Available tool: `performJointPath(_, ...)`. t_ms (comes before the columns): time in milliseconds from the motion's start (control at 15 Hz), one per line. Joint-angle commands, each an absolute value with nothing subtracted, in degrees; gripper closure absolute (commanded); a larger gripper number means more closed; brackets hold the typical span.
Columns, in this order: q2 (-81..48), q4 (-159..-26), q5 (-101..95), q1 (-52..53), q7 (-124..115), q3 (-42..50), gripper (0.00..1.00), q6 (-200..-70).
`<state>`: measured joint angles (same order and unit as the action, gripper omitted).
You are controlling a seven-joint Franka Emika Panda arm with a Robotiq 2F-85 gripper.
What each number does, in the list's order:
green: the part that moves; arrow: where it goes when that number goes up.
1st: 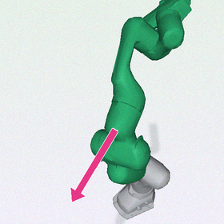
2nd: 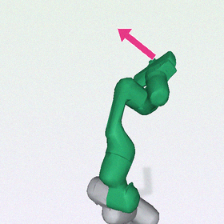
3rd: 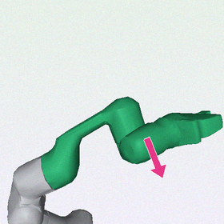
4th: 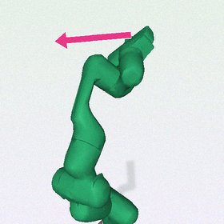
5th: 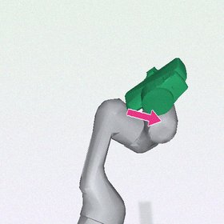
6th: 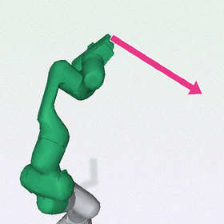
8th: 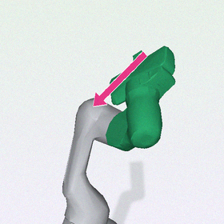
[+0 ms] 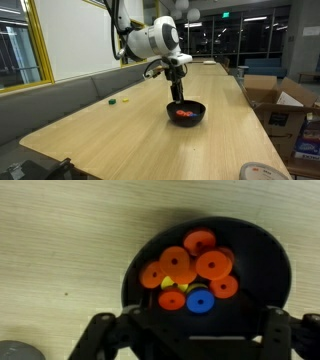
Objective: Pick up the orange tokens from the table and put them in the bowl.
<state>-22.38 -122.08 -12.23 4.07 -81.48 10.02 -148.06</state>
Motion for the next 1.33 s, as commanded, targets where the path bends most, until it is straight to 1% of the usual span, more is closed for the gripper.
performJointPath(0,-15.71,-122.98,-5.23,0.72,-66.34,4.96,0.00,-144.58)
performJointPath(267,-4.86,-126.27,-0.03,1.58,-53.30,1.94,0.00,-136.19)
performJointPath(667,10.08,-127.21,6.87,2.61,-36.23,-1.44,0.00,-115.09)
performJointPath(1000,17.46,-127.39,7.65,2.74,-23.31,-2.59,0.00,-99.16)
performJointPath(1133,19.23,-128.27,5.16,2.70,-19.47,-3.41,0.00,-95.52)
performJointPath(1267,21.12,-130.37,2.30,2.48,-17.10,-4.23,0.00,-95.14)
